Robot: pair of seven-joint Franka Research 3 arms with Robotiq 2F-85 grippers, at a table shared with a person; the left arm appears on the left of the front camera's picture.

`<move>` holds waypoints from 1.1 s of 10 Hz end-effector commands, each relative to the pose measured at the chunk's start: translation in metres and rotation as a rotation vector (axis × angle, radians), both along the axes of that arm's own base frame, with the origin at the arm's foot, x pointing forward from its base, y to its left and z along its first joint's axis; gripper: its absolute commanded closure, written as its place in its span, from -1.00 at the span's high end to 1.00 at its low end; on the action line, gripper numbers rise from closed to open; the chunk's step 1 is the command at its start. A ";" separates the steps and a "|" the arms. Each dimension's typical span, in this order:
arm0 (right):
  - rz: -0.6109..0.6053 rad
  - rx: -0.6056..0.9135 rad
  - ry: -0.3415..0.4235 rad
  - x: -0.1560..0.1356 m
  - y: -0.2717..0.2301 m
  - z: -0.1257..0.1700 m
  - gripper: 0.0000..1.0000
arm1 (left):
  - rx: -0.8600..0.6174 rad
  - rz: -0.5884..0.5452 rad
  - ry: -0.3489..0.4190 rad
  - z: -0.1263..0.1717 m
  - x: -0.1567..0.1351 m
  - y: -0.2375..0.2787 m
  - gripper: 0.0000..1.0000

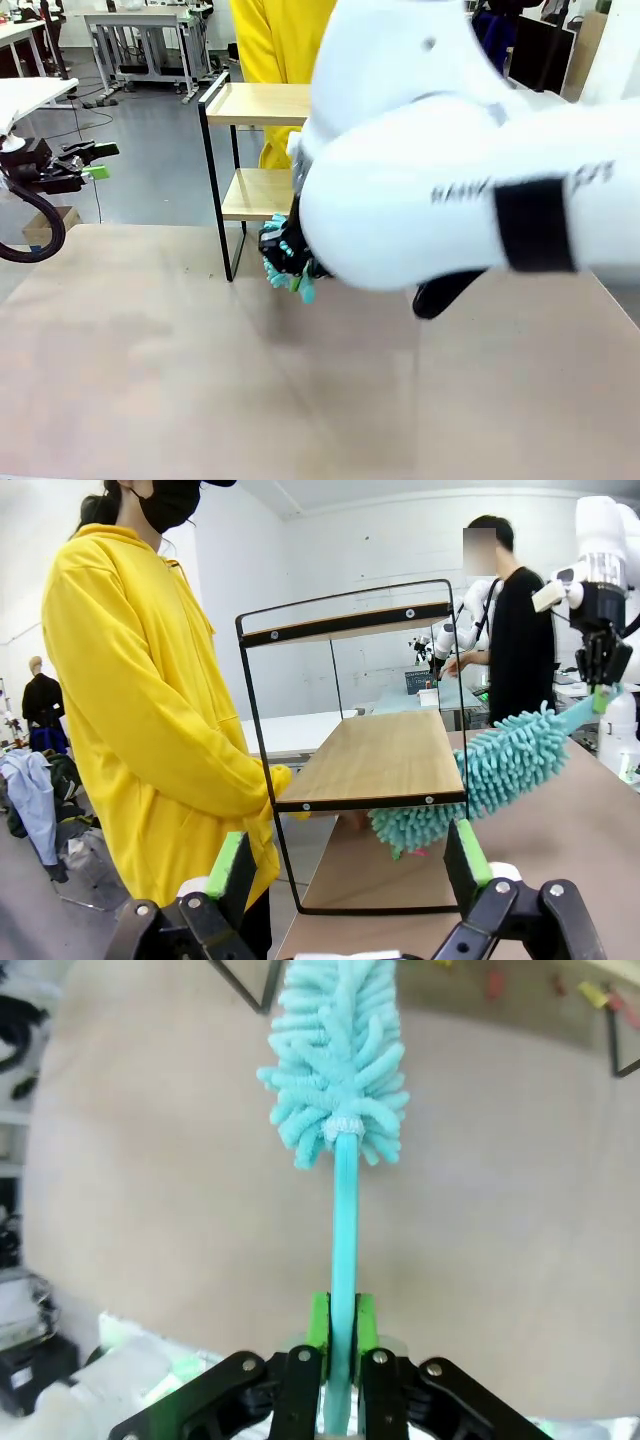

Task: Clean the shelf.
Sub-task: Clean the specific section of the Shelf indicated by the human with the Duster.

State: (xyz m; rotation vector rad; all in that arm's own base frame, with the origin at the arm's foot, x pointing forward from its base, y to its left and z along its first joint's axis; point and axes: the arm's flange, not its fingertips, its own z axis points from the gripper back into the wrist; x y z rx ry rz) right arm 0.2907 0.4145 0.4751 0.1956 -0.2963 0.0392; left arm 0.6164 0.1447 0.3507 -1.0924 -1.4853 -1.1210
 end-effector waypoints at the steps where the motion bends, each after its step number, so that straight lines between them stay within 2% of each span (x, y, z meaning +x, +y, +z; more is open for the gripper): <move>1: -0.066 -0.018 -0.090 0.023 0.034 -0.022 -0.74 | 0.004 0.002 -0.007 0.002 -0.002 -0.001 1.00; 2: -0.058 -0.009 -0.130 0.028 0.046 -0.030 -0.74 | 0.004 0.002 -0.007 0.002 -0.002 -0.001 1.00; 4: -0.052 0.000 -0.156 0.048 0.060 -0.048 -0.74 | 0.004 0.002 -0.007 0.002 -0.002 -0.001 1.00; 6: -0.056 0.008 -0.143 0.068 0.065 -0.059 -0.74 | 0.004 0.002 -0.007 0.002 -0.002 -0.001 1.00; 7: -0.024 0.048 -0.113 0.075 0.068 -0.062 -0.74 | 0.004 0.002 -0.007 0.002 -0.002 -0.001 1.00; 9: -0.001 0.043 -0.113 0.095 0.071 -0.068 -0.74 | 0.004 0.002 -0.007 0.002 -0.002 -0.001 1.00; 11: -0.037 0.026 -0.052 0.115 0.071 -0.081 -0.74 | 0.004 0.002 -0.007 0.002 -0.002 -0.001 1.00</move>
